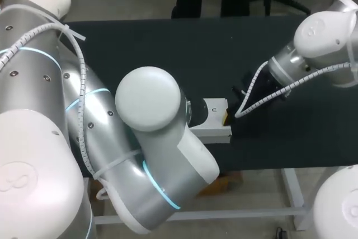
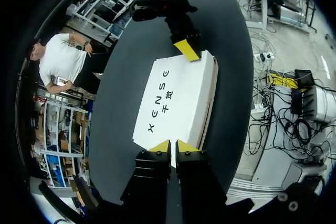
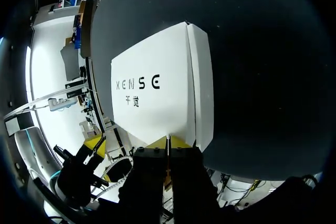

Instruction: Assemble the packaging by folding the flat box into shape, placing the metal phone stand inside, and closing the box properly

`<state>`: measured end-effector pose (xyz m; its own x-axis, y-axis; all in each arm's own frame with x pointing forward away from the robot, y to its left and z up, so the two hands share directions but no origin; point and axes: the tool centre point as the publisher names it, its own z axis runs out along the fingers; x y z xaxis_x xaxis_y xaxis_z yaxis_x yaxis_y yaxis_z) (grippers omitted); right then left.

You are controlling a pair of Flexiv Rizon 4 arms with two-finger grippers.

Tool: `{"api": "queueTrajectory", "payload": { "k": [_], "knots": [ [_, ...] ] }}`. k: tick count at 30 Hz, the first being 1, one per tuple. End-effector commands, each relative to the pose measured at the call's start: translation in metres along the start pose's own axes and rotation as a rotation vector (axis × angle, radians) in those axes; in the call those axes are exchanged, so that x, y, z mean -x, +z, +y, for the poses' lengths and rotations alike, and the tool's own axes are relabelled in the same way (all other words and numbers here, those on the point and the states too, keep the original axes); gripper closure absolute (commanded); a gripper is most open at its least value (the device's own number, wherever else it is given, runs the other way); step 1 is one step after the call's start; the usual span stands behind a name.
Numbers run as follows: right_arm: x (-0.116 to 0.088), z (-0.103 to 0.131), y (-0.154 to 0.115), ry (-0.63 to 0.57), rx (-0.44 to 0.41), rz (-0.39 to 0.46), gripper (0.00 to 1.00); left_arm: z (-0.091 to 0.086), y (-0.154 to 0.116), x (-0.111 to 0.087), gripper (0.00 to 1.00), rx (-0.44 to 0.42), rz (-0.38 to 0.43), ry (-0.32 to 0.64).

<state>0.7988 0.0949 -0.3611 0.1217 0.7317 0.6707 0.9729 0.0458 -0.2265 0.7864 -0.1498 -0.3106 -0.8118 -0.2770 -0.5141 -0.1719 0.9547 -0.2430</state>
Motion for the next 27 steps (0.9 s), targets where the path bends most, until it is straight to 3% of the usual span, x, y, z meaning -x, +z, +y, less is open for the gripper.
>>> {"api": "queueTrajectory", "payload": {
  "k": [1, 11, 27],
  "knots": [
    [0.001, -0.001, 0.0, -0.001, 0.0, 0.003, 1.0, 0.004, -0.002, 0.009, 1.0, -0.015, 0.041, -0.034],
    [0.001, -0.002, 0.0, -0.001, 0.002, 0.001, 1.0, 0.006, 0.011, 0.014, 1.0, -0.043, 0.17, -0.126],
    [0.002, -0.002, 0.001, 0.002, 0.0, 0.0, 1.0, 0.014, 0.036, 0.006, 1.0, -0.027, 0.247, -0.155]
  ]
}}
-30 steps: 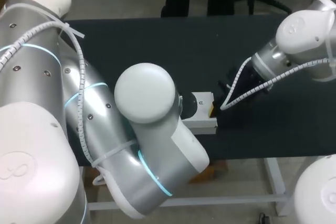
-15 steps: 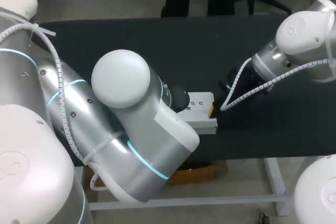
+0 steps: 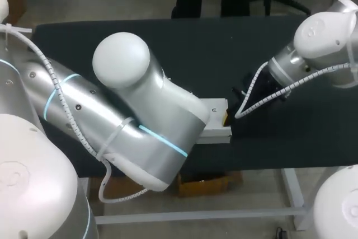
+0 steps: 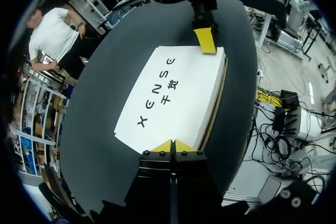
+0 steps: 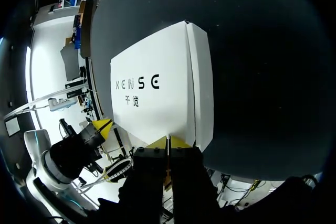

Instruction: Assemble the packaging by folding the flat box into shape, placing the metal phone stand inside, and closing the box properly

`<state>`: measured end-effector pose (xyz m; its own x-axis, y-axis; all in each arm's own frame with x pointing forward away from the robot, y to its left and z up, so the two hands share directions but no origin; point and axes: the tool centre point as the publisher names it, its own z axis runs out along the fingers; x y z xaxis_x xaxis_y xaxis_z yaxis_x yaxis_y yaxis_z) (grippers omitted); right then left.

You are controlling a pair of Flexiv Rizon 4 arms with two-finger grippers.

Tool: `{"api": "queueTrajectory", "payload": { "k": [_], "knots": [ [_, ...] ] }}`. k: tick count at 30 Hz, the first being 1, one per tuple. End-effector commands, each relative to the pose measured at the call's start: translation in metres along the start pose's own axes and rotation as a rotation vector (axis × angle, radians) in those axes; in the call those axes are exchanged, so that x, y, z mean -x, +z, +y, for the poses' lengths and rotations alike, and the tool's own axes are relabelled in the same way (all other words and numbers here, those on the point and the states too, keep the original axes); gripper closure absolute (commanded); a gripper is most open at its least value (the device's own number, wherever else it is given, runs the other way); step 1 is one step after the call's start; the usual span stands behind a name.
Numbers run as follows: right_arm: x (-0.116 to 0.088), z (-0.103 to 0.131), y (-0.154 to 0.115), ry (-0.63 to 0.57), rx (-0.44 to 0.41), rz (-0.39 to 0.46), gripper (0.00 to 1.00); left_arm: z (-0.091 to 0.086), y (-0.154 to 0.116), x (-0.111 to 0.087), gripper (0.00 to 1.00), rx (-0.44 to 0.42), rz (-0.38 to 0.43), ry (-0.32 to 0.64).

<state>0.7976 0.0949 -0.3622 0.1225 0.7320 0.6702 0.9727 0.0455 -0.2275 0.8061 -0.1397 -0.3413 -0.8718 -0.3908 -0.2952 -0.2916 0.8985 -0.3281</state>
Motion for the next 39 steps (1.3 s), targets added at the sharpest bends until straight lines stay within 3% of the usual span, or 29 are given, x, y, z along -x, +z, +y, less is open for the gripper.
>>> {"api": "queueTrajectory", "payload": {
  "k": [1, 11, 39],
  "knots": [
    [0.001, -0.001, 0.0, 0.001, 0.001, 0.0, 1.0, 0.0, 0.001, 0.003, 1.0, 0.001, 0.046, 0.002],
    [0.004, 0.001, 0.002, 0.01, -0.004, -0.006, 1.0, 0.008, 0.014, 0.0, 1.0, 0.032, 0.041, -0.006],
    [0.023, 0.006, 0.017, 0.046, -0.031, -0.014, 1.0, 0.019, 0.03, -0.013, 1.0, 0.008, 0.066, -0.039]
  ]
}}
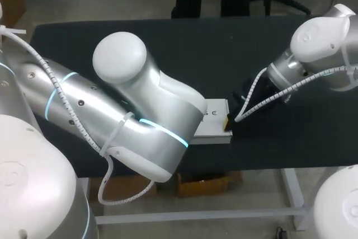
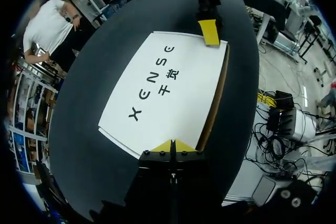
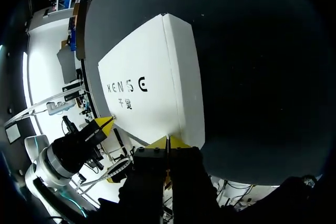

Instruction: Assemble the packaging by folding the flat box into shape, placing the metal phone stand inside, and closing the box properly

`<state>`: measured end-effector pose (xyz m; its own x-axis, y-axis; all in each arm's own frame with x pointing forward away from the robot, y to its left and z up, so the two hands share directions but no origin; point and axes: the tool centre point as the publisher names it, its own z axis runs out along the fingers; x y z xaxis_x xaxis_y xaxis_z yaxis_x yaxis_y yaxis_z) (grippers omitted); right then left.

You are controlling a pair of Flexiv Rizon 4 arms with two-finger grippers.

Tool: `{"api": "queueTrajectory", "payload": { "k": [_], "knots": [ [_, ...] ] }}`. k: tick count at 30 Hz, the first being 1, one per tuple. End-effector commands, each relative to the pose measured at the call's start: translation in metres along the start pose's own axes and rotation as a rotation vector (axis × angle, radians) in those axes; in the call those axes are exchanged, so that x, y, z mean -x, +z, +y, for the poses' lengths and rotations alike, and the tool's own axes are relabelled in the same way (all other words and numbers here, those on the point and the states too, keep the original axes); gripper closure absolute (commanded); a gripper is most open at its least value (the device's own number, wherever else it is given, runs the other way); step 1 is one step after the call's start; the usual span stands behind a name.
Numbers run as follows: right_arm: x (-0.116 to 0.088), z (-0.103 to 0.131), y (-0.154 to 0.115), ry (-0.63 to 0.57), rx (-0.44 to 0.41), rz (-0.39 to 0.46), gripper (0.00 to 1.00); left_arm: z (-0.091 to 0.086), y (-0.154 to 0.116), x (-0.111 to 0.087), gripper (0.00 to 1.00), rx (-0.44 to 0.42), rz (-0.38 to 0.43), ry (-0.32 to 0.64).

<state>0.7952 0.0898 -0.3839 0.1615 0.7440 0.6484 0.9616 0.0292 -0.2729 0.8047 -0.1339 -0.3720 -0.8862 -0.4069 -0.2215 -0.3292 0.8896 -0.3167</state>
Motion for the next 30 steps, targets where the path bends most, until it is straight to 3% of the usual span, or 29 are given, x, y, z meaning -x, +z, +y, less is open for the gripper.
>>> {"api": "queueTrajectory", "payload": {
  "k": [1, 14, 30],
  "knots": [
    [0.005, 0.004, 0.004, 0.003, -0.009, 0.002, 1.0, 0.004, 0.005, -0.005, 1.0, -0.015, -0.002, -0.007],
    [-0.004, -0.009, -0.007, -0.031, 0.029, 0.006, 1.0, -0.002, -0.016, -0.007, 1.0, -0.065, -0.047, 0.006],
    [0.006, -0.001, 0.007, -0.001, -0.001, 0.0, 1.0, 0.002, 0.011, -0.006, 1.0, -0.04, -0.004, -0.023]
  ]
}}
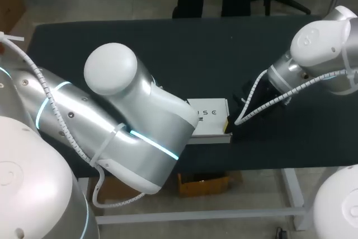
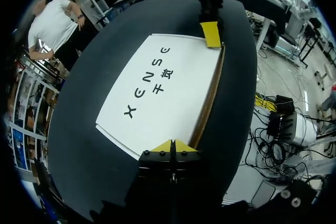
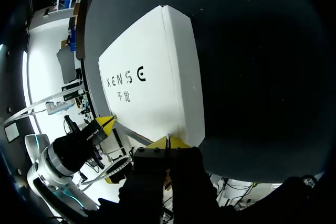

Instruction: Assemble the packaging by folding the flat box into shape, placing the metal phone stand inside, and closing the box properly

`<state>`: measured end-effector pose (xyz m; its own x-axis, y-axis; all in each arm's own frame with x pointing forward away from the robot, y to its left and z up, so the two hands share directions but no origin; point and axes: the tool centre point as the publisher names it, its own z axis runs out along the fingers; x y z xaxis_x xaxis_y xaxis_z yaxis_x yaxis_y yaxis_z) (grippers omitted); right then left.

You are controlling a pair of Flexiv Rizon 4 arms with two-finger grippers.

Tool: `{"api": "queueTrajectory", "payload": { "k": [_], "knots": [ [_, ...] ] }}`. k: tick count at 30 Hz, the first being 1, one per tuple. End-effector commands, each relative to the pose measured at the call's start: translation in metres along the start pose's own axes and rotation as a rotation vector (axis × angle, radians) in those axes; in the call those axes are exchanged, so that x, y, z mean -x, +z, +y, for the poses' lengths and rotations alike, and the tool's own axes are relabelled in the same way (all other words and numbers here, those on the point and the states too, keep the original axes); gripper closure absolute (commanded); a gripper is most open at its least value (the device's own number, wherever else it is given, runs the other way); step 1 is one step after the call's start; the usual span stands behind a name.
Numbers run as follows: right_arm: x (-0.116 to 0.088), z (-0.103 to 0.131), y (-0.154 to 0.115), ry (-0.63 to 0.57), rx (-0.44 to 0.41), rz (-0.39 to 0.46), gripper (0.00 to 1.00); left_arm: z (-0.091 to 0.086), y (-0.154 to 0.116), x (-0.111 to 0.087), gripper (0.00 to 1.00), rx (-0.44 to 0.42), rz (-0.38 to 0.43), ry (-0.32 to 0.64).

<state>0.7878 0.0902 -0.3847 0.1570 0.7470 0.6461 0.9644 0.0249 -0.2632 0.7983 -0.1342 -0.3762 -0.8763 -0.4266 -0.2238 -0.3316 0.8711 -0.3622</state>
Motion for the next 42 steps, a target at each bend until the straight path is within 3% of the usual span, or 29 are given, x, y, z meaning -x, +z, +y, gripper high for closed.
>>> {"api": "queueTrajectory", "payload": {
  "k": [1, 12, 14, 15, 16, 17, 19, 21, 22, 24, 33, 42],
  "knots": [
    [0.005, 0.006, 0.004, 0.002, -0.01, 0.006, 1.0, -0.001, 0.008, 0.001, 1.0, 0.004, 0.006, -0.004],
    [-0.007, -0.009, -0.023, -0.063, 0.053, 0.034, 1.0, -0.01, -0.026, -0.003, 0.98, -0.025, -0.05, -0.047],
    [-0.007, -0.011, -0.03, -0.084, 0.08, 0.044, 1.0, -0.011, -0.033, -0.004, 0.55, -0.028, -0.057, -0.059],
    [-0.008, -0.011, -0.033, -0.094, 0.091, 0.045, 1.0, -0.013, -0.038, -0.005, 0.17, -0.031, -0.06, -0.067],
    [-0.007, -0.012, -0.037, -0.108, 0.096, 0.054, 0.86, -0.013, -0.041, -0.006, 0.0, -0.032, -0.068, -0.073],
    [-0.007, -0.012, -0.04, -0.118, 0.104, 0.057, 0.74, -0.014, -0.045, -0.007, 0.0, -0.032, -0.07, -0.078],
    [-0.007, -0.013, -0.046, -0.139, 0.131, 0.057, 0.64, -0.016, -0.052, -0.009, 0.0, -0.031, -0.079, -0.085],
    [-0.006, -0.014, -0.053, -0.163, 0.163, 0.056, 0.48, -0.017, -0.058, -0.012, 0.0, -0.029, -0.085, -0.097],
    [-0.006, -0.015, -0.057, -0.181, 0.18, 0.056, 0.25, -0.018, -0.064, -0.016, 0.0, -0.025, -0.09, -0.109],
    [-0.004, -0.015, -0.064, -0.2, 0.207, 0.061, 0.0, -0.019, -0.071, -0.021, 0.0, -0.012, -0.103, -0.129],
    [0.024, -0.013, -0.098, -0.358, 0.403, 0.083, 0.0, -0.027, -0.092, -0.054, 0.0, 0.07, -0.182, -0.207],
    [0.043, -0.015, -0.128, -0.557, 0.573, 0.095, 0.0, -0.032, -0.093, -0.069, 0.0, 0.13, -0.189, -0.298]
  ]
}}
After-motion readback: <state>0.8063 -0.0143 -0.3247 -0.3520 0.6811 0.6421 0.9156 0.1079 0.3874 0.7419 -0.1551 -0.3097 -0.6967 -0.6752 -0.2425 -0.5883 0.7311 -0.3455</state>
